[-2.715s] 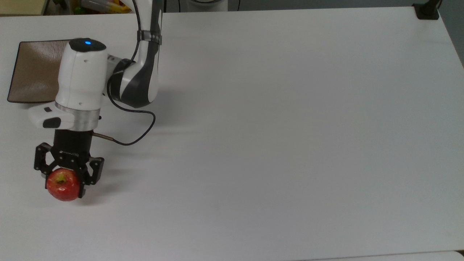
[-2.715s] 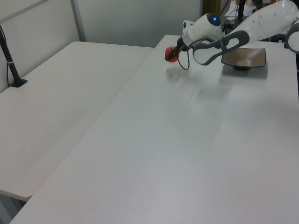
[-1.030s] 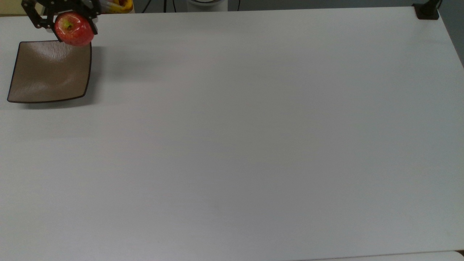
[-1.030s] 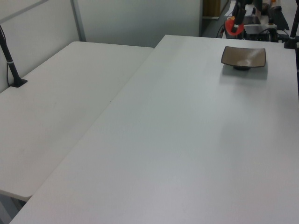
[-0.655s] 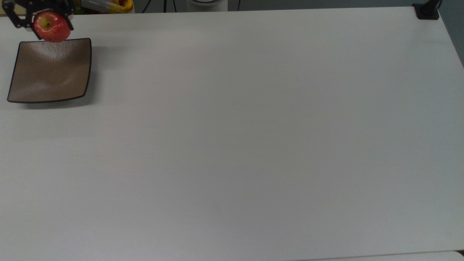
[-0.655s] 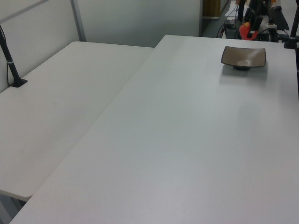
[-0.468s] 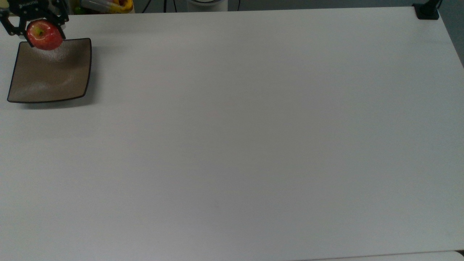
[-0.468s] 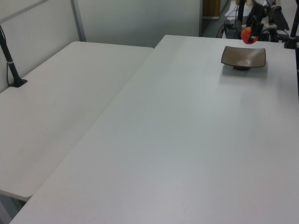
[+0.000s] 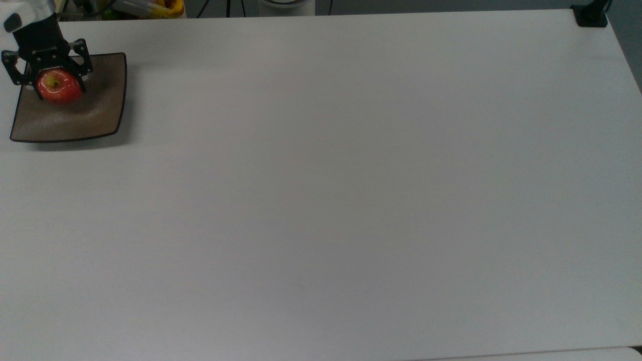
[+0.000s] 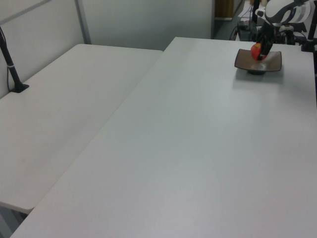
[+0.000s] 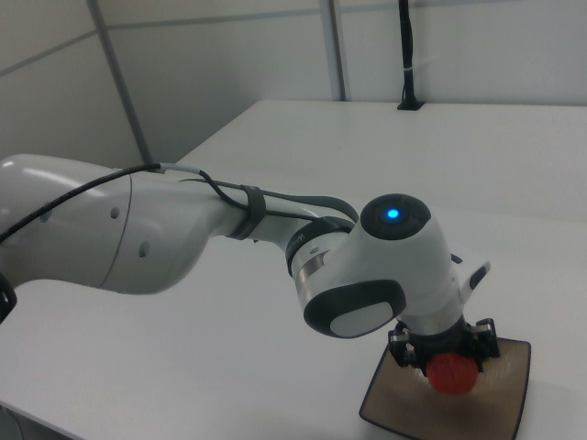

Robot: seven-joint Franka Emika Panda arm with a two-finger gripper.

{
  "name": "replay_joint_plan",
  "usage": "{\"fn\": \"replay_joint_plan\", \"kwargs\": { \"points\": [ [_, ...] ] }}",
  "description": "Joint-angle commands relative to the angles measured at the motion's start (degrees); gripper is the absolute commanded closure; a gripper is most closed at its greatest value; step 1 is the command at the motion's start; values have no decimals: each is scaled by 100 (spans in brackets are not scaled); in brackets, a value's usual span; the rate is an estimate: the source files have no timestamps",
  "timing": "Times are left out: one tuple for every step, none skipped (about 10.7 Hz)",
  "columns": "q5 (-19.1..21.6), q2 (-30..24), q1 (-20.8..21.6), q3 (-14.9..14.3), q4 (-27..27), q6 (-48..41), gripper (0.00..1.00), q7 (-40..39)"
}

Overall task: Apples placed on a ceramic plate
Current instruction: 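Lower the apple onto the plate and open the gripper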

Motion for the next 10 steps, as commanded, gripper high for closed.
{"fn": "replay_joint_plan", "kwargs": {
  "points": [
    [370, 112, 84, 2, -152, 493, 56, -137],
    [379, 156, 127, 10, -188, 599, 49, -111],
    [423, 192, 180, 11, -188, 618, 36, -75],
    [432, 236, 180, 11, -179, 618, 21, -49],
    [441, 245, 180, 11, -179, 609, 8, 38],
    [441, 245, 180, 11, -171, 609, 0, 74],
    [441, 245, 180, 11, -170, 574, 0, 74],
    [441, 236, 180, 11, -162, 574, 0, 83],
    [441, 227, 180, 11, -162, 565, 0, 83],
    [441, 184, 180, 11, -153, 530, 0, 83]
  ]
}}
